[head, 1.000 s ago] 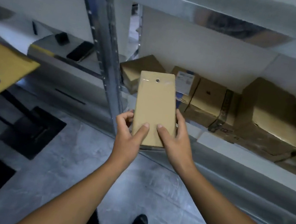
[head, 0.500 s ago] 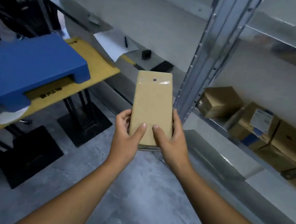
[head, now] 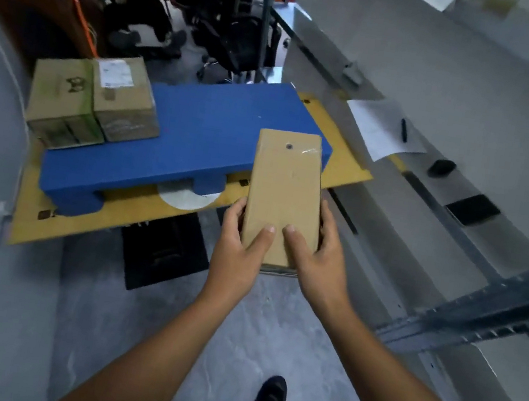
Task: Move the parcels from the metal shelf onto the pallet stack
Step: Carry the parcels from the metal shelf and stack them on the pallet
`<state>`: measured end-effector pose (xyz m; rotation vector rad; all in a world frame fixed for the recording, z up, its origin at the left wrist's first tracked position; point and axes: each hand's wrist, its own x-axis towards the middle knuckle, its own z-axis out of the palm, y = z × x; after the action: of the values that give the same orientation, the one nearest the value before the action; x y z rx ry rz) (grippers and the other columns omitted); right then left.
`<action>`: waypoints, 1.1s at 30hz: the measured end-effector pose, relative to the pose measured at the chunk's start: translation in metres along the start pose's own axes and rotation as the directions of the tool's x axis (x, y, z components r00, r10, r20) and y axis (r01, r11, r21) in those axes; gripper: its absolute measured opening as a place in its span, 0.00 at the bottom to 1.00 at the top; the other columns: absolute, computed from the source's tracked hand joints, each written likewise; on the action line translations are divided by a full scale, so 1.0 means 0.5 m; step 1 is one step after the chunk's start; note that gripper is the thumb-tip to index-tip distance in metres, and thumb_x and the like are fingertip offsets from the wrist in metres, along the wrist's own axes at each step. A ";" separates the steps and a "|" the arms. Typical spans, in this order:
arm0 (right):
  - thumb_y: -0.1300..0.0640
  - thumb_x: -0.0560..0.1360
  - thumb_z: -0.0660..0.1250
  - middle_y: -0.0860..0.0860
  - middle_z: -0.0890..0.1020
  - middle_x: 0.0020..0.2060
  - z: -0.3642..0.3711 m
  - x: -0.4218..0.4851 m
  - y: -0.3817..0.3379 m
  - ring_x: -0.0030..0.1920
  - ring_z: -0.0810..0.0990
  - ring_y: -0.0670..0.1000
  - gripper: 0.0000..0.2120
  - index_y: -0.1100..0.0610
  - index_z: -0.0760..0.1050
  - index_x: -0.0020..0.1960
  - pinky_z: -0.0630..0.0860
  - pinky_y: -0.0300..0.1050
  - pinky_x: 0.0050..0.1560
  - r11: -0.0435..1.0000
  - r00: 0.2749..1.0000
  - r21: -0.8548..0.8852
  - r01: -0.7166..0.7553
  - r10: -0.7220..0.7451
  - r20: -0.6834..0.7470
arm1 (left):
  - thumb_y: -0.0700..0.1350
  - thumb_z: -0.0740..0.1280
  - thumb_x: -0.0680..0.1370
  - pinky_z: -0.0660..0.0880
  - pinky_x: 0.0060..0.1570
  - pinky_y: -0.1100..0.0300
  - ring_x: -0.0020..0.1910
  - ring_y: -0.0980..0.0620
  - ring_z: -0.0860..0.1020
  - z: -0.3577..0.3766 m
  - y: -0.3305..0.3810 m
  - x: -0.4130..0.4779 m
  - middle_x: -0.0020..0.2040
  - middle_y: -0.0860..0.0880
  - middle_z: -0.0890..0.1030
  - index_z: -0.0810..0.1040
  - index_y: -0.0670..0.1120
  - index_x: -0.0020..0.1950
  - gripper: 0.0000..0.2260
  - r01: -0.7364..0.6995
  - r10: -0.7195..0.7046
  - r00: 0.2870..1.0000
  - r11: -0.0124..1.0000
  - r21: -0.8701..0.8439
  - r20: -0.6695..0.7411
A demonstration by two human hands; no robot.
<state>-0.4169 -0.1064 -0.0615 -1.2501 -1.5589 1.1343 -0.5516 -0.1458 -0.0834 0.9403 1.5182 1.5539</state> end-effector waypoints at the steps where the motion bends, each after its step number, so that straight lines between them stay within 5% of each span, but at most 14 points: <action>1: 0.52 0.81 0.71 0.42 0.80 0.68 0.029 0.022 -0.002 0.68 0.79 0.46 0.28 0.42 0.67 0.78 0.79 0.57 0.67 1.000 1.000 0.006 0.007 -0.007 0.026 | 0.53 0.71 0.77 0.76 0.54 0.70 0.61 0.66 0.78 -0.022 -0.003 0.022 0.66 0.62 0.78 0.68 0.56 0.75 0.27 0.005 -0.005 1.000 1.000 -0.004 -0.029; 5: 0.53 0.81 0.71 0.41 0.81 0.65 0.142 0.131 0.002 0.65 0.81 0.43 0.27 0.45 0.68 0.77 0.79 0.56 0.66 1.000 0.994 0.026 -0.015 0.012 0.106 | 0.47 0.71 0.80 0.78 0.57 0.62 0.61 0.63 0.79 -0.099 -0.023 0.124 0.66 0.60 0.78 0.68 0.56 0.76 0.25 0.036 -0.038 0.992 0.999 -0.013 -0.124; 9: 0.51 0.81 0.71 0.41 0.80 0.66 0.253 0.275 0.014 0.65 0.80 0.41 0.29 0.45 0.66 0.79 0.79 0.53 0.67 0.999 0.982 0.038 -0.024 0.017 0.187 | 0.45 0.72 0.81 0.76 0.51 0.72 0.58 0.68 0.79 -0.160 -0.044 0.267 0.63 0.63 0.77 0.66 0.53 0.78 0.27 0.061 -0.055 0.978 0.998 0.020 -0.199; 15: 0.51 0.82 0.70 0.29 0.71 0.67 0.391 0.502 0.037 0.61 0.72 0.22 0.36 0.43 0.56 0.84 0.73 0.22 0.53 0.995 0.956 0.067 -0.079 0.057 0.289 | 0.52 0.72 0.78 0.76 0.52 0.71 0.60 0.66 0.78 -0.213 -0.054 0.493 0.66 0.60 0.77 0.66 0.54 0.77 0.29 0.120 -0.093 0.949 0.990 0.071 -0.301; 20: 0.50 0.82 0.71 0.33 0.72 0.69 0.475 0.673 0.047 0.64 0.75 0.29 0.35 0.39 0.57 0.83 0.78 0.31 0.58 0.993 0.943 0.049 -0.109 0.087 0.322 | 0.58 0.70 0.77 0.69 0.54 0.78 0.62 0.74 0.70 -0.259 -0.059 0.648 0.70 0.64 0.68 0.64 0.58 0.79 0.31 0.151 -0.073 0.924 0.972 0.182 -0.376; 25: 0.50 0.82 0.70 0.41 0.69 0.76 0.548 0.758 0.060 0.72 0.74 0.45 0.34 0.42 0.58 0.83 0.77 0.45 0.68 0.991 0.945 0.037 -0.130 0.113 0.305 | 0.57 0.69 0.80 0.60 0.62 0.75 0.68 0.69 0.65 -0.358 -0.041 0.752 0.70 0.63 0.68 0.67 0.53 0.78 0.28 0.135 0.029 0.907 0.924 0.357 -0.421; 30: 0.50 0.82 0.71 0.33 0.71 0.70 0.624 0.824 0.075 0.69 0.74 0.36 0.33 0.40 0.60 0.82 0.74 0.34 0.63 0.989 0.928 0.001 -0.147 0.137 0.346 | 0.63 0.65 0.76 0.62 0.68 0.69 0.71 0.63 0.68 -0.447 -0.034 0.849 0.73 0.58 0.71 0.69 0.51 0.77 0.32 0.130 0.069 0.916 0.881 0.454 -0.395; 33: 0.50 0.81 0.71 0.34 0.72 0.71 0.662 0.843 0.079 0.68 0.73 0.34 0.33 0.41 0.61 0.81 0.73 0.26 0.59 0.988 0.924 -0.026 -0.154 0.154 0.350 | 0.66 0.63 0.76 0.65 0.76 0.55 0.77 0.58 0.65 -0.476 -0.044 0.885 0.77 0.55 0.68 0.67 0.54 0.78 0.33 0.152 0.029 0.946 0.839 0.522 -0.322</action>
<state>-0.7953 0.2619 -0.1600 -1.2340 -1.7390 1.5279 -0.9609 0.1453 -0.1115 0.9533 2.2784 1.2852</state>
